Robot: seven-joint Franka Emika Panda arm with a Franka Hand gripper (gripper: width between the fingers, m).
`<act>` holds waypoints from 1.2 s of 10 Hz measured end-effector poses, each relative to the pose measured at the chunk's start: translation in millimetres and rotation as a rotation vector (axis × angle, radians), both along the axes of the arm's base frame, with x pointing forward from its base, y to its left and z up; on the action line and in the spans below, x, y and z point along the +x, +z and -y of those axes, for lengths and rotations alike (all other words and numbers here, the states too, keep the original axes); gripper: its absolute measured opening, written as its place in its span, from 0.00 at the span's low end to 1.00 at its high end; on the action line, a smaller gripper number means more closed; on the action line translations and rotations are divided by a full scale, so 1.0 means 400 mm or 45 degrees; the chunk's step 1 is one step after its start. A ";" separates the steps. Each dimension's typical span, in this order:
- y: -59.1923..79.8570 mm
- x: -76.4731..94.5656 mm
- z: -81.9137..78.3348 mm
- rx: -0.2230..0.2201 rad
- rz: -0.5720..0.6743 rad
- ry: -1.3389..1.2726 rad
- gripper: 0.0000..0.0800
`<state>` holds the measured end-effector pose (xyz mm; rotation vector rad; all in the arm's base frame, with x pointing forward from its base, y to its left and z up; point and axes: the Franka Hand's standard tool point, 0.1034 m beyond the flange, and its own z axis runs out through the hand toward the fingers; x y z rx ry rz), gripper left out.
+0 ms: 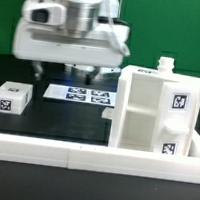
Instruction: Assemble cabinet
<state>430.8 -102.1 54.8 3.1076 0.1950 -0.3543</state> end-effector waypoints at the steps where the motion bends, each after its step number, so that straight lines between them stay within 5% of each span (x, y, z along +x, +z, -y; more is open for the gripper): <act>1: -0.011 -0.014 0.040 0.003 -0.010 0.000 1.00; 7: -0.035 -0.042 0.186 -0.041 0.007 -0.057 1.00; 12: -0.042 -0.041 0.192 -0.039 0.000 -0.029 1.00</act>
Offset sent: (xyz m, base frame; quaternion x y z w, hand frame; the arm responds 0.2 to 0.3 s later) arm -0.0055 -0.0380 -0.0078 -0.0097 0.0145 0.0209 0.9996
